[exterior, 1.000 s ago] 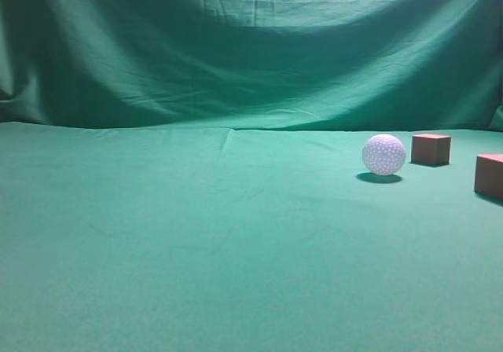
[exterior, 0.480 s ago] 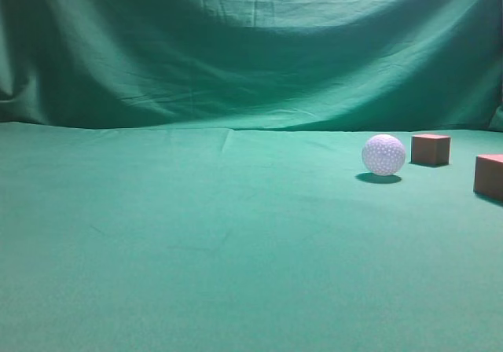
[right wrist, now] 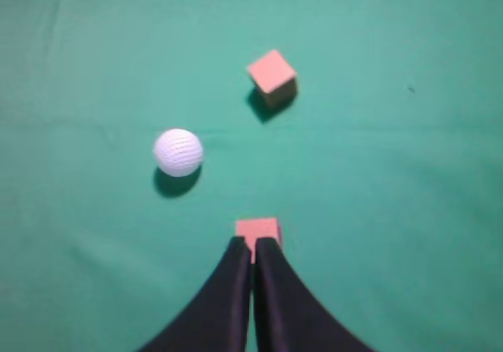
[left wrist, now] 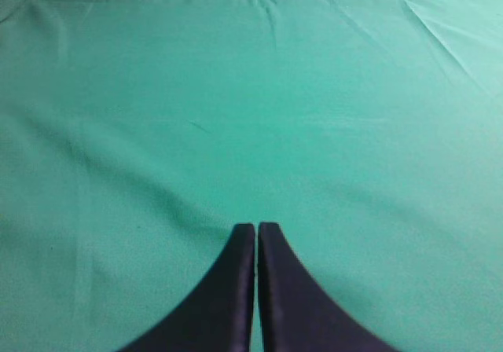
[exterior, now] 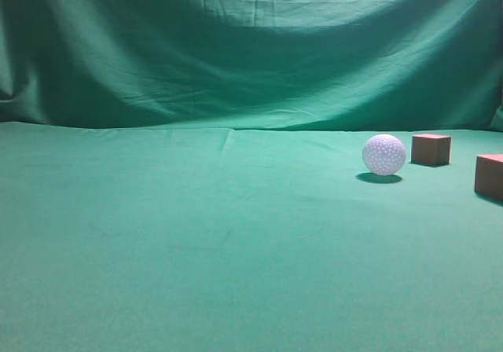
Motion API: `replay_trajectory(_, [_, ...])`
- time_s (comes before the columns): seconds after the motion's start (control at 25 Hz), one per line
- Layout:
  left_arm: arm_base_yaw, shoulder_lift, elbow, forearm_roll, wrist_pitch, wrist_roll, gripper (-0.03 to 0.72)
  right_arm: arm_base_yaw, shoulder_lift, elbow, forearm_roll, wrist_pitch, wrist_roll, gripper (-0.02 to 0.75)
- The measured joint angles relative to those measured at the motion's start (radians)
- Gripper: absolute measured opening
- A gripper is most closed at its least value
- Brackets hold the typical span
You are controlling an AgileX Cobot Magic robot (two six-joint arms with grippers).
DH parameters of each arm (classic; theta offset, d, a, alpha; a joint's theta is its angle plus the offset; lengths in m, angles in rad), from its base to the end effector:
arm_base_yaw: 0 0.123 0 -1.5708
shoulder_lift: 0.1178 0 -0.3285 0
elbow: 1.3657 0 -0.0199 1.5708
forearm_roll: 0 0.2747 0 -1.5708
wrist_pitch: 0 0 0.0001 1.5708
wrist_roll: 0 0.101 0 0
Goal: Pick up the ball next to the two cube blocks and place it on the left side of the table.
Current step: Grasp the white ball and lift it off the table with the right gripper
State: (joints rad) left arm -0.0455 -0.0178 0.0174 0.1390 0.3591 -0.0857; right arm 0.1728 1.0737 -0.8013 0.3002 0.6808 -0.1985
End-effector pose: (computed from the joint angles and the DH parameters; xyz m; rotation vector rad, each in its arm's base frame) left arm 0.0425 0.0030 0.1728 0.0486 1.8383 0.0441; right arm 0.2114 0.0560 0.3230 -0.2496 2.4072 0.3224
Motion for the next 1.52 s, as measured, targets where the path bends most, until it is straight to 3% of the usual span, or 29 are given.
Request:
replay_trajectory(0.2, [0.000, 0.000, 0.000, 0.000, 0.000, 0.000, 0.000, 0.108, 0.126, -0.094, 0.069, -0.004, -0.329, 0.000])
replay_trajectory(0.36, [0.000, 0.000, 0.000, 0.000, 0.000, 0.000, 0.000, 0.173, 0.283, -0.211, 0.069, 0.048, -0.338, 0.000])
replay_trajectory(0.6, [0.000, 0.000, 0.000, 0.000, 0.000, 0.000, 0.000, 0.184, 0.539, -0.369, 0.001, 0.120, -0.289, 0.000])
replay_trajectory(0.64, [0.000, 0.000, 0.000, 0.000, 0.000, 0.000, 0.000, 0.184, 0.569, -0.386, -0.003, 0.121, -0.293, 0.048])
replay_trajectory(0.68, [0.000, 0.000, 0.000, 0.000, 0.000, 0.000, 0.000, 0.184, 0.603, -0.404, -0.005, 0.122, -0.298, 0.048])
replay_trajectory(0.96, [0.000, 0.000, 0.000, 0.000, 0.000, 0.000, 0.000, 0.184, 0.738, -0.450, -0.007, 0.121, -0.316, 0.525])
replay_trajectory(1.04, [0.000, 0.000, 0.000, 0.000, 0.000, 0.000, 0.000, 0.184, 0.758, -0.451, -0.007, 0.108, -0.318, 0.598])
replay_trajectory(1.2, [0.000, 0.000, 0.000, 0.000, 0.000, 0.000, 0.000, 0.184, 0.790, -0.451, -0.007, 0.053, -0.319, 0.591])
replay_trajectory(1.28, [0.000, 0.000, 0.000, 0.000, 0.000, 0.000, 0.000, 0.184, 0.806, -0.451, -0.007, 0.030, -0.319, 0.527])
replay_trajectory(1.52, [0.000, 0.000, 0.000, 0.000, 0.000, 0.000, 0.000, 0.184, 0.850, -0.452, -0.005, 0.008, -0.319, 0.532])
